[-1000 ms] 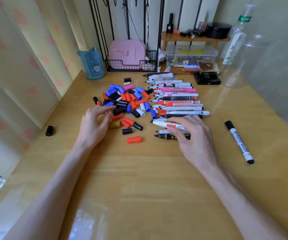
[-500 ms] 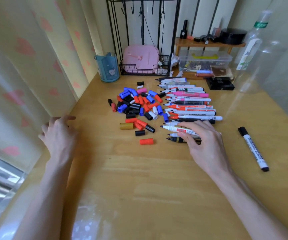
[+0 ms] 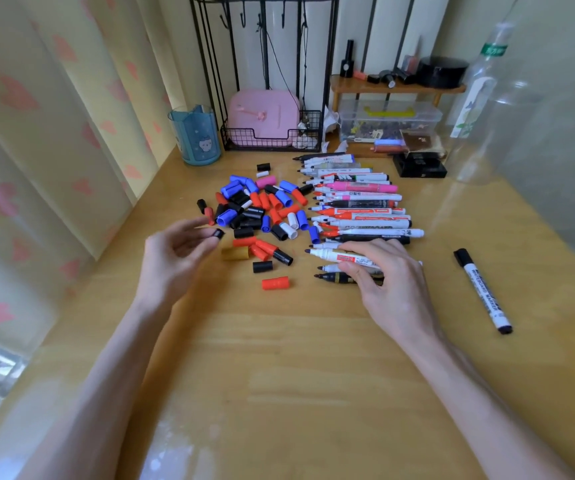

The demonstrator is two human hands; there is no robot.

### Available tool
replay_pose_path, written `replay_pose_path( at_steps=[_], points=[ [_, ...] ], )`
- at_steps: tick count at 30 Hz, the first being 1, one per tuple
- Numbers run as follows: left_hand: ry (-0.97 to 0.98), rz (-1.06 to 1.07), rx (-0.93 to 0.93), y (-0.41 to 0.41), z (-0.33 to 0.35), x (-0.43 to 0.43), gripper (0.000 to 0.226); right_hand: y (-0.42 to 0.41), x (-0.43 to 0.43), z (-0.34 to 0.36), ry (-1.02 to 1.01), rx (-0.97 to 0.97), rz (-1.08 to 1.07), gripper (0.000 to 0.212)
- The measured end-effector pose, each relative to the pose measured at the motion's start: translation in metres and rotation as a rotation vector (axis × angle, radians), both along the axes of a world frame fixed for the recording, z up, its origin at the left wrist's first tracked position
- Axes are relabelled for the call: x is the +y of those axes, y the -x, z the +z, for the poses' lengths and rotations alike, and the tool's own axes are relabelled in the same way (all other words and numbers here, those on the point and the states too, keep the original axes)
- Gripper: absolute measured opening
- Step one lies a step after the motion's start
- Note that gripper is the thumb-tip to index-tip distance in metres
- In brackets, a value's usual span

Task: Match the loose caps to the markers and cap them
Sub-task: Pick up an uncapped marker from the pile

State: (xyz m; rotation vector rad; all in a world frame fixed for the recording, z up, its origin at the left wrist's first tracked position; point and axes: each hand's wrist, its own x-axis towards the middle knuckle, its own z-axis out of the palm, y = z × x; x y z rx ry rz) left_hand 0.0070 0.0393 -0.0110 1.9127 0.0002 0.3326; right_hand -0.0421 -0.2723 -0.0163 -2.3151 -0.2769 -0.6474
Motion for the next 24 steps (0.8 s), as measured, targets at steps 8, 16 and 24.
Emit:
replay_pose_path(
  at_steps=[8, 16, 24],
  points=[
    [0.096, -0.366, 0.029, 0.024, 0.005, -0.063, 0.016, -0.003, -0.003, -0.004, -0.019, -0.026, 0.018, 0.024],
    [0.055, -0.446, 0.024, 0.027, -0.002, -0.067, 0.031, -0.004, 0.002, -0.006, -0.001, -0.052, 0.119, 0.024],
    [-0.008, -0.452, -0.038, 0.028, -0.002, -0.068, 0.025, -0.002, 0.001, -0.004, 0.003, -0.065, 0.107, 0.025]
  ],
)
